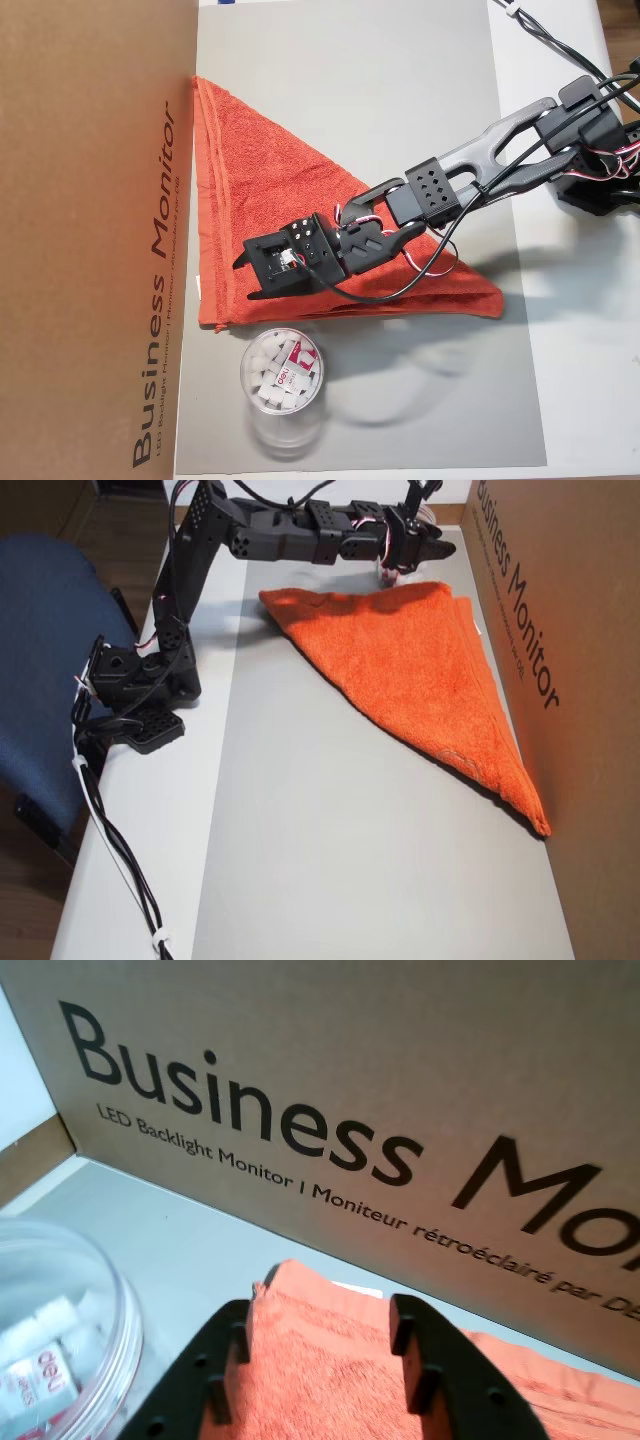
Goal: Fold the blanket.
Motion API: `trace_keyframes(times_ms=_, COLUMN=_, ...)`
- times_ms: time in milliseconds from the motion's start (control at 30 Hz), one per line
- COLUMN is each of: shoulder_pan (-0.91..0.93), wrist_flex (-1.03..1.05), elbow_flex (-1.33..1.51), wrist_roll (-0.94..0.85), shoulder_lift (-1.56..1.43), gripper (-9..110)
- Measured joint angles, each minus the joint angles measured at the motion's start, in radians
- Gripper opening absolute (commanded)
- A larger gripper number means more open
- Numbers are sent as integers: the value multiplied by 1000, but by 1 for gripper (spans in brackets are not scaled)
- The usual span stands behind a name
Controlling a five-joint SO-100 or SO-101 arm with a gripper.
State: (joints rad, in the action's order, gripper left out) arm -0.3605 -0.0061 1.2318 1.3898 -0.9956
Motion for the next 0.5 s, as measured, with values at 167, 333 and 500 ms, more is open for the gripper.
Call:
trace_keyframes(times_ms=167, shoulder_pan=-2, wrist_flex=0, elbow_flex=164, wrist_roll=-55, shoulder_lift=-155, gripper=13)
trace_keyframes(times_ms=333, shoulder_pan=8, wrist_flex=0, elbow_flex=298, wrist_roll=-63, shoulder_lift=-276, gripper=13)
trace_keyframes(times_ms=500, shoulder_pan=52, wrist_flex=0, elbow_flex=414, wrist_roll=-69, shoulder_lift=-399, gripper=14)
